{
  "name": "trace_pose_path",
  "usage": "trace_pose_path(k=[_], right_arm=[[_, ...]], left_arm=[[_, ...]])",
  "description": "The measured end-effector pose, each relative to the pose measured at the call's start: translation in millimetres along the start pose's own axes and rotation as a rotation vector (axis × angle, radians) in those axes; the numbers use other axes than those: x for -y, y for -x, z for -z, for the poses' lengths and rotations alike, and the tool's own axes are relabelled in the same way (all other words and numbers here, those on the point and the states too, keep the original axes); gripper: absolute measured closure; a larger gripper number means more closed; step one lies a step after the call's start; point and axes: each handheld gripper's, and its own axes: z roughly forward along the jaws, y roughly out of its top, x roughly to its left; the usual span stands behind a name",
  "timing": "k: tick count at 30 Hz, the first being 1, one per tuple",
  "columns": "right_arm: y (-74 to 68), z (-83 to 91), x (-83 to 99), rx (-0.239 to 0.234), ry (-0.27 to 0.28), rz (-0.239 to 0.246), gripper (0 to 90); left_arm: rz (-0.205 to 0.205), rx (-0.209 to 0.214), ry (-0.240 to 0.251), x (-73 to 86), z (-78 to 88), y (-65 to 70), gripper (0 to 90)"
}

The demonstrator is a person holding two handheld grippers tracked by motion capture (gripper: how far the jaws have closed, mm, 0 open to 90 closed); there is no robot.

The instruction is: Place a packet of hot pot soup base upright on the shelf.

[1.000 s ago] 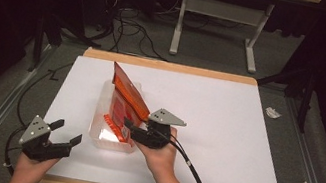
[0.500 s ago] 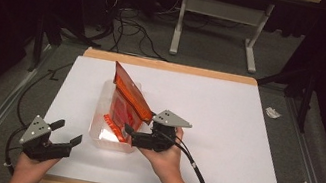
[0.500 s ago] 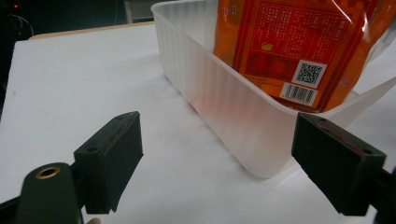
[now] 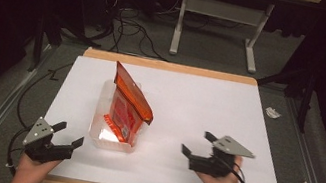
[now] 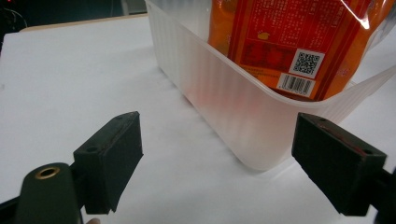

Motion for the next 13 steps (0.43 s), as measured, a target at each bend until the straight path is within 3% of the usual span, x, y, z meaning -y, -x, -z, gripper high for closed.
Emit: trace_pose_path(k=[4,6,8,10,13], right_arm=[[39.3,33.7,33.2,0.140,-0.008,-0.028,8.4],[54.9,43.3,41.6,0.156,-0.011,-0.083,8.4],[63.3,48.8,40.6,0.182,0.014,-0.100,9.5],[67.7,49.1,40.1,0.180,0.034,-0.118,9.6],[67.8,44.9,43.5,0.167,0.013,-0.116,9.8]], left_arm=[[-0.001,0.009,-0.016,1.4,-3.8,2.8,16.6],[0.003,0.011,-0.018,1.0,-5.4,5.0,16.5],[0.002,0.012,-0.019,0.0,-5.4,7.9,16.4],[-0.002,0.006,-0.013,-1.7,-4.6,11.1,16.3],[0.002,0.000,0.010,-5.0,-1.9,15.6,16.9]])
